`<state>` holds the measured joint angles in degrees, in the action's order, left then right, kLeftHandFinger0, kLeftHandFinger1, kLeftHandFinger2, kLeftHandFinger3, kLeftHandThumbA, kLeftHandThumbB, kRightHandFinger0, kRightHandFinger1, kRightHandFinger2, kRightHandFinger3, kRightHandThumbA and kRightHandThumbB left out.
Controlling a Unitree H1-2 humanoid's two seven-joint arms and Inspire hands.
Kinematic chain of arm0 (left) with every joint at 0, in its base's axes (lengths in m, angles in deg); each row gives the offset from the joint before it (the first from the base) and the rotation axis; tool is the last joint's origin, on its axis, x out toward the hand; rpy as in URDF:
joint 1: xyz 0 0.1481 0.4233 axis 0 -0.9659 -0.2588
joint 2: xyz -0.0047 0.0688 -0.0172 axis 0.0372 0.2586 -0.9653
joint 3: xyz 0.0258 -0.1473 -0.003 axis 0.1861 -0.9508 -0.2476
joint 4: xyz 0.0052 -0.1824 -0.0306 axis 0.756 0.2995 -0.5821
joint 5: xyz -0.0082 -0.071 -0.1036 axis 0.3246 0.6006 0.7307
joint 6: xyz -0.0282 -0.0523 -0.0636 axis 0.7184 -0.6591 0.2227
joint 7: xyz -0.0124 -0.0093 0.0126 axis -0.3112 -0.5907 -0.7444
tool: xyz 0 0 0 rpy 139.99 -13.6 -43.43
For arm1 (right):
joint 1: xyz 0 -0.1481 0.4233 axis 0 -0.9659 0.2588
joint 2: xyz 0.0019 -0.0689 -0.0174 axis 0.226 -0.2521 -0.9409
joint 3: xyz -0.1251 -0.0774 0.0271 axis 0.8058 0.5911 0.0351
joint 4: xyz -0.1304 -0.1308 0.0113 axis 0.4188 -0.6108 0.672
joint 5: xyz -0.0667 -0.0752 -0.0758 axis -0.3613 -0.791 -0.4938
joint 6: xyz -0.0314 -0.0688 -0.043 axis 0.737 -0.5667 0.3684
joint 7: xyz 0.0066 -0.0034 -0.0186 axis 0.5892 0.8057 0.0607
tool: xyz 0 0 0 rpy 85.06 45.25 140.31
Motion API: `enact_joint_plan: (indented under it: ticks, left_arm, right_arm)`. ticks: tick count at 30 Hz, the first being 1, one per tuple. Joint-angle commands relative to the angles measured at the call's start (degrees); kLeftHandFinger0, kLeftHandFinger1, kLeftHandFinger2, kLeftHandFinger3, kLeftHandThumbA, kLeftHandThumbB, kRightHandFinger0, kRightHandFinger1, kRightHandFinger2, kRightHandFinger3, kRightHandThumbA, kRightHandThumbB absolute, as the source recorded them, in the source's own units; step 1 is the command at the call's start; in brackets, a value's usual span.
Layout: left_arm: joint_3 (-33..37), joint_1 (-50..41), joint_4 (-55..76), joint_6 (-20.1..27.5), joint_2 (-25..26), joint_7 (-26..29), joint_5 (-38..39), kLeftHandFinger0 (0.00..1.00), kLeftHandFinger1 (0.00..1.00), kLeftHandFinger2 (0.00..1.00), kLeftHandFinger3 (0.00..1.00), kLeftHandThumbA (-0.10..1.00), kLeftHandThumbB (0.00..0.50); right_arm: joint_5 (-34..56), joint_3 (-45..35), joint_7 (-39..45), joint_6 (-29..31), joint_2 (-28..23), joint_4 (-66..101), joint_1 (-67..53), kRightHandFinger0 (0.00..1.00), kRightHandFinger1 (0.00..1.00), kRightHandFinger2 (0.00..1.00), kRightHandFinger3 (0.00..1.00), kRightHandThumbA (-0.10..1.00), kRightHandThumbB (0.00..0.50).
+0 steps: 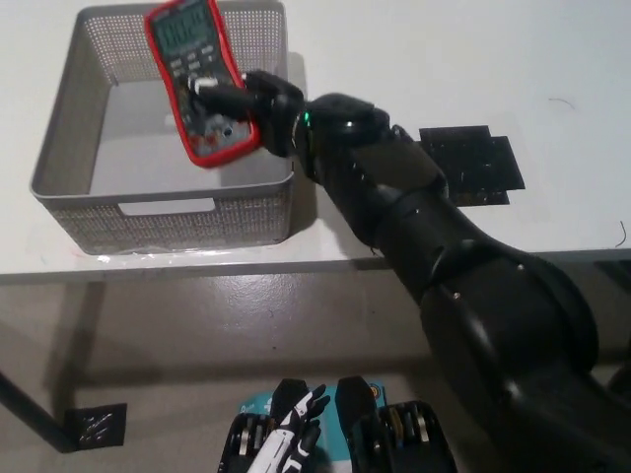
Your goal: Use the right hand to pick up a multimeter on the right side and put it into a container on the left side
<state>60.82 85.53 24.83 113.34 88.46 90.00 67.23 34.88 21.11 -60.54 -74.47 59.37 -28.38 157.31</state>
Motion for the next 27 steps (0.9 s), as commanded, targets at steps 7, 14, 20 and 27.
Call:
enact_joint_plan:
  ticks: [7, 14, 20, 27]
  left_arm:
    - [0.2, 0.8, 1.6, 2.3, -0.7, -0.1, -0.6, 1.00, 1.00, 1.00, 1.00, 1.00, 0.500]
    - [0.5, 0.5, 2.3, 2.3, -0.4, -0.5, -2.0, 1.00, 1.00, 1.00, 1.00, 1.00, 0.500]
    - [0.9, 0.7, 2.1, 2.3, 0.0, -0.7, -2.3, 1.00, 1.00, 1.00, 1.00, 1.00, 0.500]
    - [1.1, 0.1, 2.3, 2.3, -0.2, -0.5, -2.8, 1.00, 1.00, 1.00, 1.00, 1.00, 0.500]
  right_arm:
    - [-12.6, 12.3, -16.4, 14.9, 1.1, 1.3, 4.0, 0.96, 1.00, 1.00, 1.00, 0.23, 0.244]
    - [-14.0, 15.1, -7.2, 13.7, 0.1, 2.4, 5.1, 1.00, 1.00, 1.00, 1.00, 0.72, 0.432]
    - [-15.0, 15.8, -5.3, 13.8, -0.3, 2.6, 5.1, 1.00, 1.00, 1.00, 1.00, 0.87, 0.469]
    - [-14.1, 14.4, -3.5, 15.8, -1.5, 3.6, 4.0, 1.00, 1.00, 1.00, 1.00, 0.92, 0.476]
